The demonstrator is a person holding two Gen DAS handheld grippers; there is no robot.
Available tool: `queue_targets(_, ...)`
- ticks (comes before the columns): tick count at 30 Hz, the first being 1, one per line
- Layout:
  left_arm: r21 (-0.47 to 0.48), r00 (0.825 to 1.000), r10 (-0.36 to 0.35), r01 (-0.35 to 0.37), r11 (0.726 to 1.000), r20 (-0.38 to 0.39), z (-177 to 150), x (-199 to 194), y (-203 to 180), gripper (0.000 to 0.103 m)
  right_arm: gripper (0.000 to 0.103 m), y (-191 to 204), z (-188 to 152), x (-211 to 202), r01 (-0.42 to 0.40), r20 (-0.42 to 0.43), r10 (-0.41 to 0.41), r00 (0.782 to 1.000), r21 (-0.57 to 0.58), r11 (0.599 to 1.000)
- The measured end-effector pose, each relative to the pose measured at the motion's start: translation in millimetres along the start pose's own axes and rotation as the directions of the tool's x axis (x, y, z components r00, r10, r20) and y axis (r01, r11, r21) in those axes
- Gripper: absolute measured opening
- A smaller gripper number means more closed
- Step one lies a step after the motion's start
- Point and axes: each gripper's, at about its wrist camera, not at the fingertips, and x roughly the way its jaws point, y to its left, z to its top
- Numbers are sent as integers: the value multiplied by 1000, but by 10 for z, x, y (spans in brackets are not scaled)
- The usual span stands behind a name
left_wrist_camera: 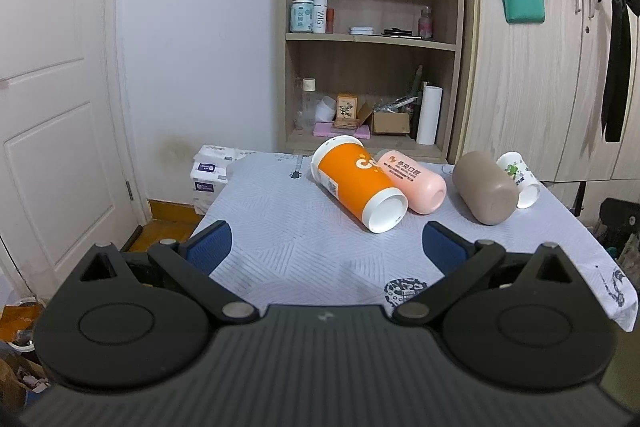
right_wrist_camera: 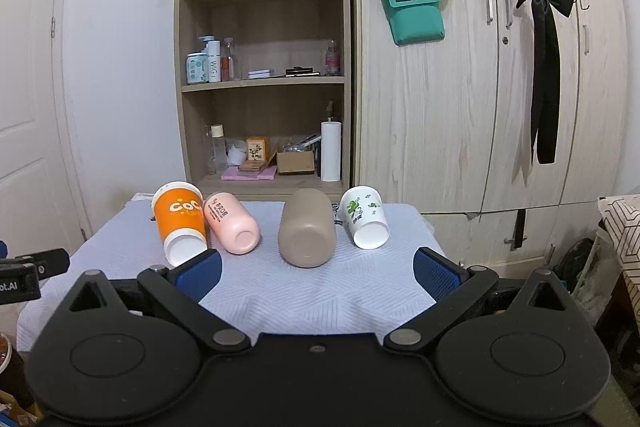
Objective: Flip cup upright
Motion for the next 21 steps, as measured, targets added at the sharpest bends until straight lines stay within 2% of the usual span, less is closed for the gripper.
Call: queue_targets(21,-19,1000,-15,15,1000,18,-21,-20,51,103,103,-8,3,18,7,-1,-7,1000,-7,1000)
